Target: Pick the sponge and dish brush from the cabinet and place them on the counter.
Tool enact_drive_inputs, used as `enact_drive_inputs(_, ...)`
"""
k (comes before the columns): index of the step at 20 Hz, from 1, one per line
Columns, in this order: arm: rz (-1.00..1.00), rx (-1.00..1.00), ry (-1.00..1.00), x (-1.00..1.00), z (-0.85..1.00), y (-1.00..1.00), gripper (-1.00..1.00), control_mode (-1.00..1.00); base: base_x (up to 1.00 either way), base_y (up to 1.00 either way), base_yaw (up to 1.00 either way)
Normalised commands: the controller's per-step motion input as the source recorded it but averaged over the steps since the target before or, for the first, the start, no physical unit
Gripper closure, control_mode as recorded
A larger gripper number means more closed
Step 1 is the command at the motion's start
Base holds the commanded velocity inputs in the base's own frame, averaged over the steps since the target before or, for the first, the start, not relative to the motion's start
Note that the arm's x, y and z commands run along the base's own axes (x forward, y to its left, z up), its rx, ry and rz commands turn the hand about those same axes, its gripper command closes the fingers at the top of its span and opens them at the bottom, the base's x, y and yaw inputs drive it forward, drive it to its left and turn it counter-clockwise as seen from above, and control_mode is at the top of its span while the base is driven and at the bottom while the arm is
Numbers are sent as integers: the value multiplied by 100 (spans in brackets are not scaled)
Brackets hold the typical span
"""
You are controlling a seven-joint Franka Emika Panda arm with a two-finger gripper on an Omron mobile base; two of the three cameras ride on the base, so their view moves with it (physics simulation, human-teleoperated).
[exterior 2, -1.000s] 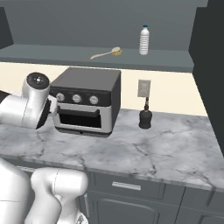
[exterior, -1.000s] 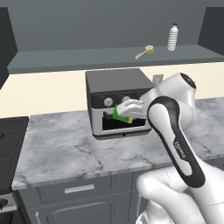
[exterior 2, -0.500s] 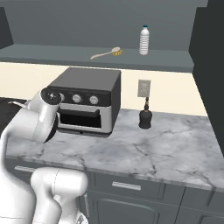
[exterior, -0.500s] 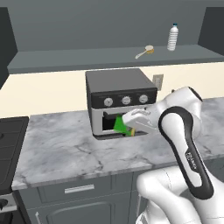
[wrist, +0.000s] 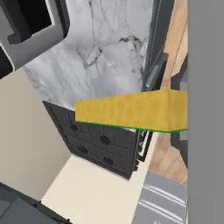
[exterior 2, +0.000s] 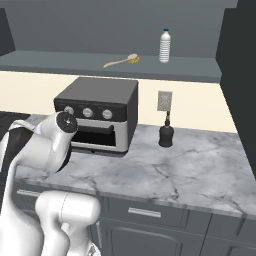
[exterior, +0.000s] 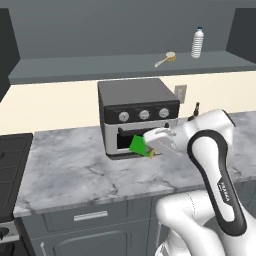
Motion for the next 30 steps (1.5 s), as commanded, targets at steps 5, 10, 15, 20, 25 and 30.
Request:
enact_drive_inputs(5,-1,21,11,0,-20,0,100,-100,0,0,0)
enact_drive_inputs(10,0,13,17,0,-36,0,100,-100,0,0,0)
enact_drive_inputs(15,-2,6,19,0,-47,4,100,-100,0,0,0)
enact_drive_inputs(20,-5,5,13,5,-40,18,100,-100,0,0,0)
enact_drive_inputs(25,-6,3,12,15,-37,31,100,-100,0,0,0)
enact_drive_inputs(30,-6,2,11,15,-37,30,100,-100,0,0,0)
